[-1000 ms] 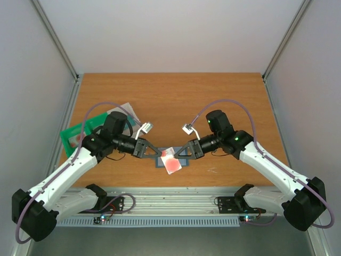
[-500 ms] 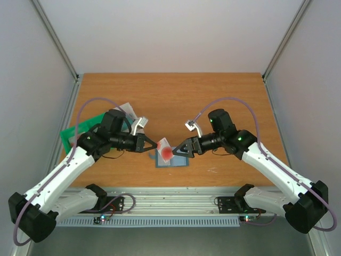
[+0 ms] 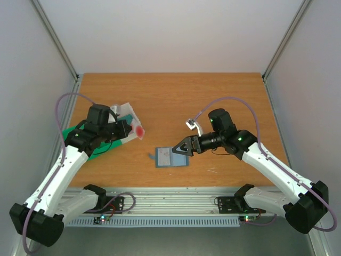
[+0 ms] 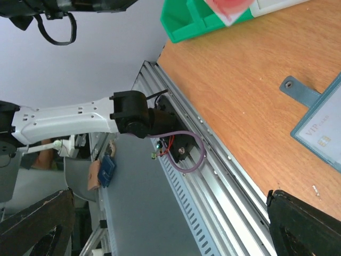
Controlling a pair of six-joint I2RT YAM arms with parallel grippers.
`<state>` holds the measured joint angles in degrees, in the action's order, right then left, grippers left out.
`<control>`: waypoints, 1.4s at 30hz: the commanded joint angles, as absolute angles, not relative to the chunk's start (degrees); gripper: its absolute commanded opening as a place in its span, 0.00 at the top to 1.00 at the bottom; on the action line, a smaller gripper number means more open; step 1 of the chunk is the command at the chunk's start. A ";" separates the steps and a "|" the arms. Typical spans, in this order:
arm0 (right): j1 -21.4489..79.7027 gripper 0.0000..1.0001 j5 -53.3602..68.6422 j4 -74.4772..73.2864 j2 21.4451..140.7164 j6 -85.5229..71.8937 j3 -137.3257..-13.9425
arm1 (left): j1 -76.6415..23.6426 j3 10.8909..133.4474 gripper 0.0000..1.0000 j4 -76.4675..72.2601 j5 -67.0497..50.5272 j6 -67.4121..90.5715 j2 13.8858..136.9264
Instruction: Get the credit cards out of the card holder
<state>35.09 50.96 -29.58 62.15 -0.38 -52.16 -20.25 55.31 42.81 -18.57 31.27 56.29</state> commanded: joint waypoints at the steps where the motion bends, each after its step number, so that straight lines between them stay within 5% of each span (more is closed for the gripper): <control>1: 35.42 0.01 51.43 -27.26 61.05 -2.59 -52.40 | -16.97 57.13 1.00 44.57 -5.89 31.52 55.27; 16: 35.41 0.01 51.14 -22.84 63.28 -6.96 -52.22 | -10.07 55.18 1.00 35.28 21.97 25.92 52.78; 42: 35.36 0.01 54.47 -21.46 65.61 -10.36 -53.53 | 30.20 45.07 1.00 28.10 -5.76 25.77 54.95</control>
